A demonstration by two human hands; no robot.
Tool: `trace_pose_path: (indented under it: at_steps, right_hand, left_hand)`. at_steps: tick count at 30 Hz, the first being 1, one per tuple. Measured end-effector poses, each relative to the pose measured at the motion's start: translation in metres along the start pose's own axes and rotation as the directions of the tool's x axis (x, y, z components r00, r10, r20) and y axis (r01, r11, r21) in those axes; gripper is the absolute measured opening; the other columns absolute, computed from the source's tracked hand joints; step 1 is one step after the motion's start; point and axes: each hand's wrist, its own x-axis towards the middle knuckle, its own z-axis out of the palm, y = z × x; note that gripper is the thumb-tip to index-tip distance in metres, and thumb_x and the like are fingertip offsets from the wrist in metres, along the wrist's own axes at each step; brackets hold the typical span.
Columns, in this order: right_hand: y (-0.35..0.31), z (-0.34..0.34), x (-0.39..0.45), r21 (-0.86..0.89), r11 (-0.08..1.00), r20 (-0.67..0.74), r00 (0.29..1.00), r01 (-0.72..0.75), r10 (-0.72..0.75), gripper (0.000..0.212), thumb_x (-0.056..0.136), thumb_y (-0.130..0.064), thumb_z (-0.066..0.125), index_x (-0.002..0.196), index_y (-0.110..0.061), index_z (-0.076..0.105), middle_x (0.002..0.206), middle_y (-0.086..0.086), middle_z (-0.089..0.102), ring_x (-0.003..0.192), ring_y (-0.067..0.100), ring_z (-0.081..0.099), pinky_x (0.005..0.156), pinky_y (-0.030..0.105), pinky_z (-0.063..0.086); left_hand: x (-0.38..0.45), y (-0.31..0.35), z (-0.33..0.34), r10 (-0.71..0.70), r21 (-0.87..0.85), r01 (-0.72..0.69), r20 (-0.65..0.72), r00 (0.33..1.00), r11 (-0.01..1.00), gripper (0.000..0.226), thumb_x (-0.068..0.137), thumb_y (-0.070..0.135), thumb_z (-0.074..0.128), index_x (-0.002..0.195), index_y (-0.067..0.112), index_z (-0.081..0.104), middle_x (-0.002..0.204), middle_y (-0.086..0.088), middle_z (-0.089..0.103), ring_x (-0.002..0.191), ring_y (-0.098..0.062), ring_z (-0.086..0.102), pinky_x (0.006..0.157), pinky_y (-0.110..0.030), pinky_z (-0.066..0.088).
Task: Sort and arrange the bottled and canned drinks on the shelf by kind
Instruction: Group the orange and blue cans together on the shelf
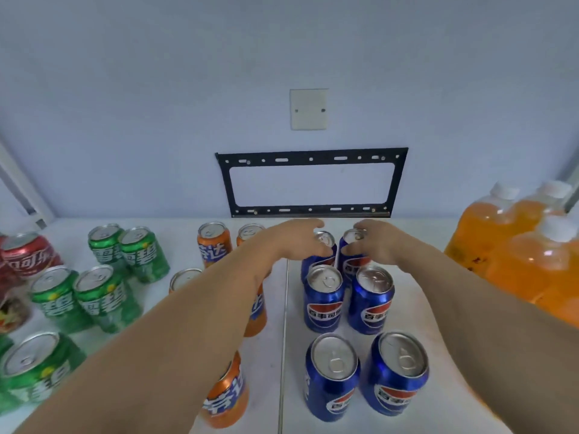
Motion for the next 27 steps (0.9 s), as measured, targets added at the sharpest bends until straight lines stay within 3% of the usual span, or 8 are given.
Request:
trace_pose_path:
  at_steps: [6,11,14,17,19,21,23,27]
  right_hand:
    - [0.003,0.0,0.006,0.003,0.999,0.019,0.999,0.034,-0.034,0.061,0.083,-0.038,0.072,0.134,-0.012,0.049,0.129,0.011,0.057,0.104,0.024,0.054,0.085,0.033,0.044]
    - [0.005,0.004,0.011,0.009,1.0,-0.012,1.0,0.018,-0.018,0.062,0.082,-0.04,0.073,0.133,-0.014,0.048,0.124,0.009,0.059,0.095,0.02,0.051,0.079,0.031,0.043]
    - [0.005,0.005,0.009,0.035,0.999,-0.004,1.0,-0.009,0.009,0.071,0.083,-0.041,0.072,0.14,-0.014,0.041,0.134,0.011,0.055,0.105,0.024,0.054,0.085,0.032,0.044]
    - [0.01,0.002,-0.007,0.119,0.993,-0.056,0.998,-0.025,0.032,0.083,0.086,-0.045,0.068,0.151,-0.014,0.026,0.151,0.011,0.039,0.129,0.029,0.047,0.096,0.034,0.041]
    - [0.014,0.0,-0.027,0.183,0.983,-0.162,0.986,0.001,0.029,0.078,0.087,-0.047,0.065,0.15,-0.017,0.029,0.153,0.007,0.036,0.13,0.026,0.046,0.097,0.035,0.041]
    - [0.019,0.002,-0.053,0.248,0.969,-0.214,0.976,0.017,0.038,0.068,0.087,-0.048,0.064,0.144,-0.021,0.038,0.146,0.001,0.045,0.125,0.021,0.05,0.091,0.033,0.044]
    - [0.026,0.007,-0.075,0.29,0.957,-0.155,0.988,0.026,0.02,0.06,0.087,-0.049,0.065,0.138,-0.026,0.044,0.135,-0.004,0.053,0.115,0.015,0.053,0.083,0.028,0.045]
    - [0.035,0.017,-0.098,0.351,0.936,0.051,0.997,0.028,-0.049,0.065,0.079,-0.034,0.078,0.133,-0.037,0.043,0.12,-0.011,0.059,0.1,0.007,0.055,0.073,0.019,0.043]
  left_hand:
    - [0.014,-0.001,-0.006,0.042,0.081,-0.046,0.056,0.998,0.996,0.066,0.093,0.035,0.065,0.151,0.025,0.035,0.147,-0.002,0.047,0.118,-0.02,0.052,0.094,-0.03,0.04]
    - [0.021,-0.007,-0.01,0.033,-0.052,-0.027,0.116,0.993,0.998,0.066,0.092,0.025,0.067,0.15,0.031,0.036,0.133,-0.001,0.054,0.086,-0.009,0.06,0.066,-0.019,0.048]
    - [0.017,-0.005,-0.009,0.01,-0.104,0.003,0.126,0.992,0.995,0.068,0.092,0.024,0.067,0.151,0.032,0.032,0.142,-0.003,0.049,0.104,-0.017,0.061,0.082,-0.026,0.053]
    - [0.004,0.002,-0.009,0.013,0.006,-0.013,0.042,0.999,1.0,0.079,0.093,0.032,0.066,0.156,0.025,0.02,0.159,-0.005,0.031,0.137,-0.025,0.041,0.105,-0.032,0.036]
    - [-0.013,0.009,-0.008,0.044,0.036,-0.041,-0.108,0.993,0.999,0.073,0.094,0.037,0.062,0.155,0.02,0.024,0.159,-0.005,0.027,0.138,-0.024,0.039,0.105,-0.032,0.035]
    - [-0.033,0.019,-0.003,0.112,0.064,-0.102,-0.188,0.976,0.993,0.06,0.095,0.044,0.058,0.147,0.02,0.039,0.149,-0.003,0.042,0.126,-0.02,0.05,0.098,-0.031,0.041]
    - [-0.05,0.026,0.006,0.175,0.092,-0.168,-0.07,0.982,0.981,0.057,0.093,0.052,0.056,0.141,0.022,0.045,0.14,-0.002,0.051,0.118,-0.018,0.056,0.094,-0.032,0.048]
    - [-0.064,0.027,0.024,0.167,0.216,-0.199,0.159,0.973,0.956,0.079,0.089,0.052,0.062,0.154,0.026,0.026,0.155,0.001,0.035,0.134,-0.019,0.043,0.103,-0.032,0.04]
